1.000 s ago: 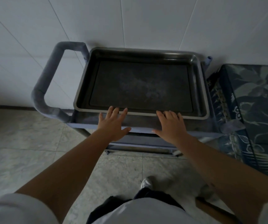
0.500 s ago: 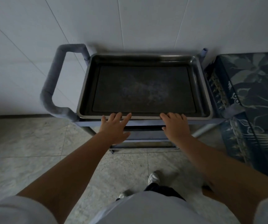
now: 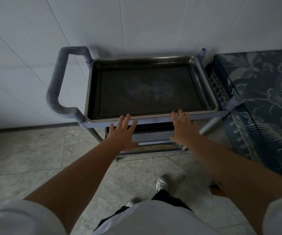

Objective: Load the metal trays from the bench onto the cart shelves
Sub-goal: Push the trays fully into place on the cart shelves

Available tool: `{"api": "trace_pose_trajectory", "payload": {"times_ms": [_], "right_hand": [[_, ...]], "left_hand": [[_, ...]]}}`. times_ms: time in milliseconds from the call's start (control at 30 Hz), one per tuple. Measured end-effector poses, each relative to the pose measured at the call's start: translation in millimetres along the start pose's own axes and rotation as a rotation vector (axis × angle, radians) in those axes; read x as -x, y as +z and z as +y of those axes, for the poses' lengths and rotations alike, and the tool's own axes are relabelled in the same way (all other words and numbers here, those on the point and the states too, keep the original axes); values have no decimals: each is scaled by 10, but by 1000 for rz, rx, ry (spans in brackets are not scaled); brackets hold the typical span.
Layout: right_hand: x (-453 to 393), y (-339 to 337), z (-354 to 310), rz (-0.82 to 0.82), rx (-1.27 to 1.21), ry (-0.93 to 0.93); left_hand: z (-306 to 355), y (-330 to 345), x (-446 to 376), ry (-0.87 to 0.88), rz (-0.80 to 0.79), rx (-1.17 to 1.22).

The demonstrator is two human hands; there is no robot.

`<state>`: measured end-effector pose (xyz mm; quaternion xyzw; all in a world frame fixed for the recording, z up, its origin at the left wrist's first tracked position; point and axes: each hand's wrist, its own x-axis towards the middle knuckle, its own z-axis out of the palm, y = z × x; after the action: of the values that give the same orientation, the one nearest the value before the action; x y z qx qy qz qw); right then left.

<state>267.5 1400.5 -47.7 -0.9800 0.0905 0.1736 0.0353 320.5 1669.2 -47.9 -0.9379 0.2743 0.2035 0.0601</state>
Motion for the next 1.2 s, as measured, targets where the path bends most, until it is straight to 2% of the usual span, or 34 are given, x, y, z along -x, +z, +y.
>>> {"api": "trace_pose_trajectory", "payload": {"times_ms": [100, 200, 333, 567, 700, 967, 1100, 1200], "right_hand": [[162, 138, -74, -28, 30, -35], [363, 411, -135, -150, 62, -94], [435, 688, -197, -241, 32, -71], [-80, 1056, -290, -265, 37, -90], [-598, 1517, -213, -274, 1, -81], [-1809, 2467, 87, -79, 122, -192], [-2095, 2788, 226, -42, 119, -166], [-2135, 2926, 282, 73, 100, -197]], "left_hand": [[5, 158, 129, 12, -2, 0], [46, 336, 249, -15, -38, 79], [27, 537, 312, -76, -16, 102], [-107, 1065, -37, -117, -88, 114], [-122, 1545, -635, -122, -82, 95], [-171, 2485, -1936, -117, 24, 96], [-241, 2802, -2180, -163, 61, 131], [-261, 2934, -2187, -150, 151, 44]]}}
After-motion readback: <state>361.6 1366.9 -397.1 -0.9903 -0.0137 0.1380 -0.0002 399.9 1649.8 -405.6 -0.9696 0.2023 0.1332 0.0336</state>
